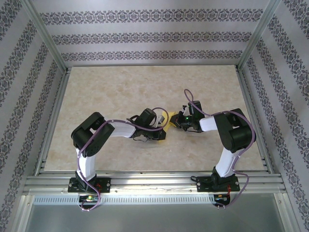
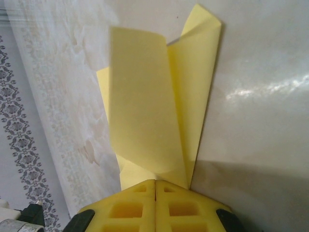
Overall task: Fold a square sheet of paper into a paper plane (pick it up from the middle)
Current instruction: Fold the wing for the fifth time at the center of the table.
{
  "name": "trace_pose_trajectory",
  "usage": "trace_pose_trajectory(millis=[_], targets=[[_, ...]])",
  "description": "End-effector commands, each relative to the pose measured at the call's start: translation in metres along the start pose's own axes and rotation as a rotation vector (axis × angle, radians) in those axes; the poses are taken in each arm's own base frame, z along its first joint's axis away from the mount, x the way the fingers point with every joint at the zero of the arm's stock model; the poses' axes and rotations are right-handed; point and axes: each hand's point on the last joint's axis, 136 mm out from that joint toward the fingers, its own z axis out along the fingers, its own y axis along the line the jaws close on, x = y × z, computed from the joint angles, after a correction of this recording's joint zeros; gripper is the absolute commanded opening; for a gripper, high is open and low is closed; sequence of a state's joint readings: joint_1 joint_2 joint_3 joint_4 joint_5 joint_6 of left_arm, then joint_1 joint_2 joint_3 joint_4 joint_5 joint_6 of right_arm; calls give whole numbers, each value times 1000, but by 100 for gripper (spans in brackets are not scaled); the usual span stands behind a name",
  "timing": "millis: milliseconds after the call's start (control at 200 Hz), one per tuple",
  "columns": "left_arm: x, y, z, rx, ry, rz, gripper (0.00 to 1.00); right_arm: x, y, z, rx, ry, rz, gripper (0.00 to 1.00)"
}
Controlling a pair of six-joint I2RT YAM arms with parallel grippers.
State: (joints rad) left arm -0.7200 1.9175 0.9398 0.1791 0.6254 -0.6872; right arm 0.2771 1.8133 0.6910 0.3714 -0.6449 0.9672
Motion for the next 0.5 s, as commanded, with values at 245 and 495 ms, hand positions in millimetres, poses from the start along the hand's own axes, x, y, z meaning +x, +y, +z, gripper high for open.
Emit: trace_pose_trajectory(millis=[245,495], targets=[[18,6,2,35,28,-94,6,4,-17,6,58,21,11,6],[19,17,1,18,2,-131,0,6,27,0,-34,49,-93,10]])
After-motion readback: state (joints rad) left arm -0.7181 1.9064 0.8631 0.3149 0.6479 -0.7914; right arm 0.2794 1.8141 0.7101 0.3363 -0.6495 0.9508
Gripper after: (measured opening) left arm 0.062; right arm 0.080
